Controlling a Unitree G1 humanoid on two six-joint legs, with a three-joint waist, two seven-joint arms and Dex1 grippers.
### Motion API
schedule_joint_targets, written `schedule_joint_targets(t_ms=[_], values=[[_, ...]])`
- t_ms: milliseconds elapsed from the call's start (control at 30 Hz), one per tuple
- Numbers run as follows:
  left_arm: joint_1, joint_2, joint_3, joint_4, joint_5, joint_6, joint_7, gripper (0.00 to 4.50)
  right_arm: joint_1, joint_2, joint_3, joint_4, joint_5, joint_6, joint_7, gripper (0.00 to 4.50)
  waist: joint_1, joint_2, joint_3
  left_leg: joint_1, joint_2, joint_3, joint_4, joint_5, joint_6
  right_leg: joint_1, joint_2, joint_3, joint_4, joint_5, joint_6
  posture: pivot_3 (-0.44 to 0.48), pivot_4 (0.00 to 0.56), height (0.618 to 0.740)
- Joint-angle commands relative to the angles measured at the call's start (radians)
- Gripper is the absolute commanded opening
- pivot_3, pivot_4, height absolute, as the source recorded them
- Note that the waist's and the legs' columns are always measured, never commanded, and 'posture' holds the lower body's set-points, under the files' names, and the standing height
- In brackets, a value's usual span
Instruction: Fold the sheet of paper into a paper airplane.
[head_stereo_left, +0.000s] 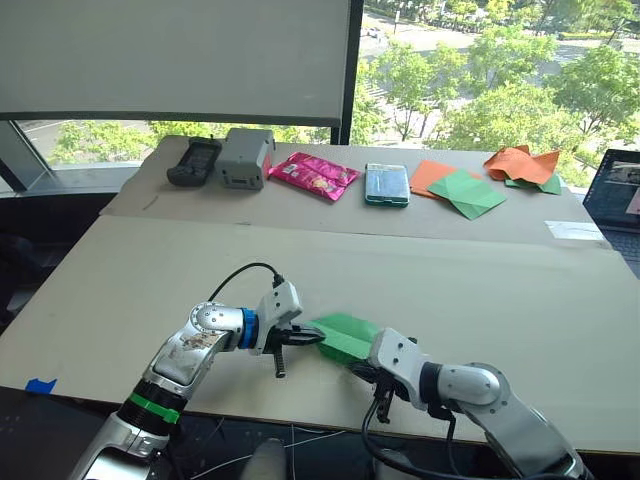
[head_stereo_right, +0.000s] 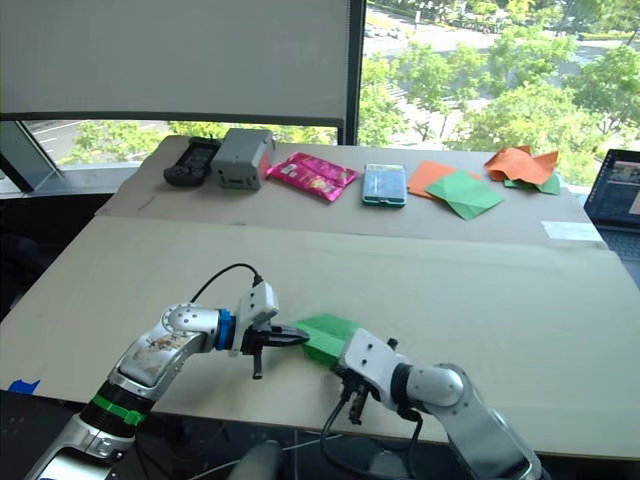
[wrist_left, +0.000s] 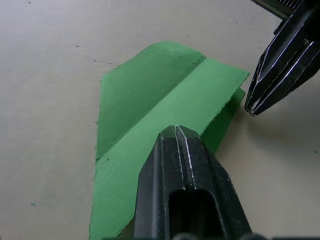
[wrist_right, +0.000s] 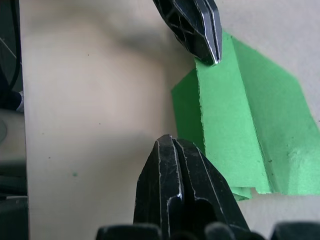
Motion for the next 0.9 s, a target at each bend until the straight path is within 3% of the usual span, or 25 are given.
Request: schedule_joint_targets(t_ms=[33,200,500,900], values=[[0.003,0.011,0.019,-0.034,-0.012,-0.007,0.0,0.0,0.005,-0.019,-0.12,-0.088,0.118,0.044,0.034,0.04,-0.001,0.0,0.0,0.0,0.0,0.0,0.0,0.0,0.0,0.0,0.0,0.0,0.0,0.0,0.0,0.0,0.15,0.706],[0.015,0.01,0.017,-0.044,-0.013,-0.012,0.005,0.0,-0.046,0.03,-0.253,-0.046,0.263,0.178,-0.001,0.04,-0.003,0.0,0.0,0.0,0.0,0.0,0.0,0.0,0.0,0.0,0.0,0.0,0.0,0.0,0.0,0.0,0.15,0.706],[0.031,-0.011,0.031,-0.064,-0.023,-0.039,0.032,0.0,-0.151,0.127,-0.28,0.073,0.305,0.38,-0.163,2.98,0.001,0.0,0.0,-0.001,0.0,0.0,0.0,0.0,0.0,-0.001,0.0,0.0,0.001,0.0,0.0,0.0,0.15,0.706],[0.077,0.007,0.013,-0.089,-0.006,-0.05,0.039,0.0,-0.163,0.228,-0.395,0.138,0.426,0.556,-0.245,2.98,-0.002,0.001,0.0,-0.001,0.0,0.0,0.0,0.0,0.0,-0.003,0.0,0.001,0.004,0.0,0.0,0.0,0.15,0.706]])
